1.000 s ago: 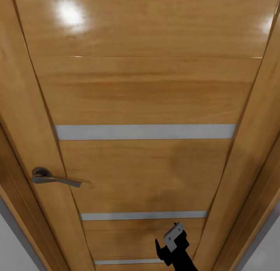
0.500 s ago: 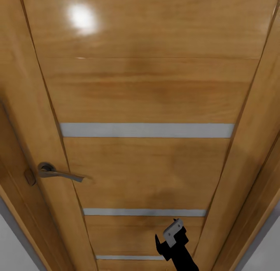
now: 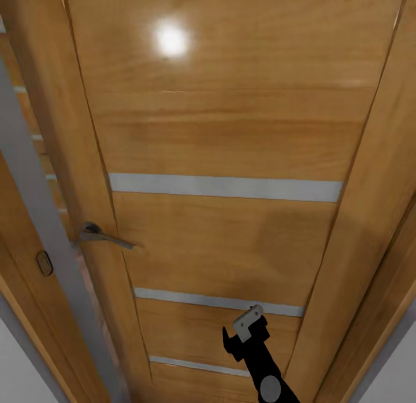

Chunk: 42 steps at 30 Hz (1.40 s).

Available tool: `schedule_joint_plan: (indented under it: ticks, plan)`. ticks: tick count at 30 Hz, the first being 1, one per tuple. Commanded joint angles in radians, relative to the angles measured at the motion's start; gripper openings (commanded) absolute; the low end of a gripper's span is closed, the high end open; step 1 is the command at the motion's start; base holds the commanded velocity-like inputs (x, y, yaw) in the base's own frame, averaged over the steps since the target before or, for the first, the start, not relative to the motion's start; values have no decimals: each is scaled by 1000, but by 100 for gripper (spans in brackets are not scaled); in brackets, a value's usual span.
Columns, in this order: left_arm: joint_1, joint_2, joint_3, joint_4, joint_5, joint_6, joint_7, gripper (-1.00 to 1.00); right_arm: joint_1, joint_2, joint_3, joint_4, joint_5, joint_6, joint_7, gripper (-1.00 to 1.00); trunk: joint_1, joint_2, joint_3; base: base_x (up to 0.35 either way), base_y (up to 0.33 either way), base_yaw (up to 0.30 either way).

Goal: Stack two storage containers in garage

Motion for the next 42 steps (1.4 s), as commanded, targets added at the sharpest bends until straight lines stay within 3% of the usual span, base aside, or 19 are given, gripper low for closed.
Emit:
schedule_joint_plan:
  ticks: [1,3,5,14,18,23,27,29,31,42]
  plan:
    - [0,0,0,0,2,-3,0,100,-63,1,4,-2,21,19,-7,100,0,0,-1,0,0,0]
    - [0,0,0,0,2,-3,0,100,-85,13,4,-2,21,40,-7,100,0,0,-1,0,0,0]
    - [0,-1,0,0,2,-3,0,100,-125,46,4,-2,21,79,-7,100,0,0,-1,0,0,0]
    - [0,0,0,0,2,-3,0,100,-219,61,2,-1,19,158,-5,100,0,0,-1,0,0,0]
    - [0,-1,0,0,2,-3,0,100,-238,90,2,0,18,174,-5,100,0,0,-1,0,0,0]
    - [0,0,0,0,2,-3,0,100,-287,103,1,2,16,223,-6,100,0,0,-1,0,0,0]
    - [0,-1,0,0,2,-3,0,100,-336,128,1,8,14,266,-7,100,0,0,-1,0,0,0]
    - [0,-1,0,0,2,-3,0,100,-367,158,1,14,14,288,-8,100,0,0,-1,0,0,0]
    - [0,-1,0,0,2,-3,0,100,-387,169,1,16,14,300,-10,100,0,0,-1,0,0,0]
    - [0,-2,0,0,2,-3,0,100,-500,195,-1,118,14,333,-18,100,0,0,-1,0,0,0]
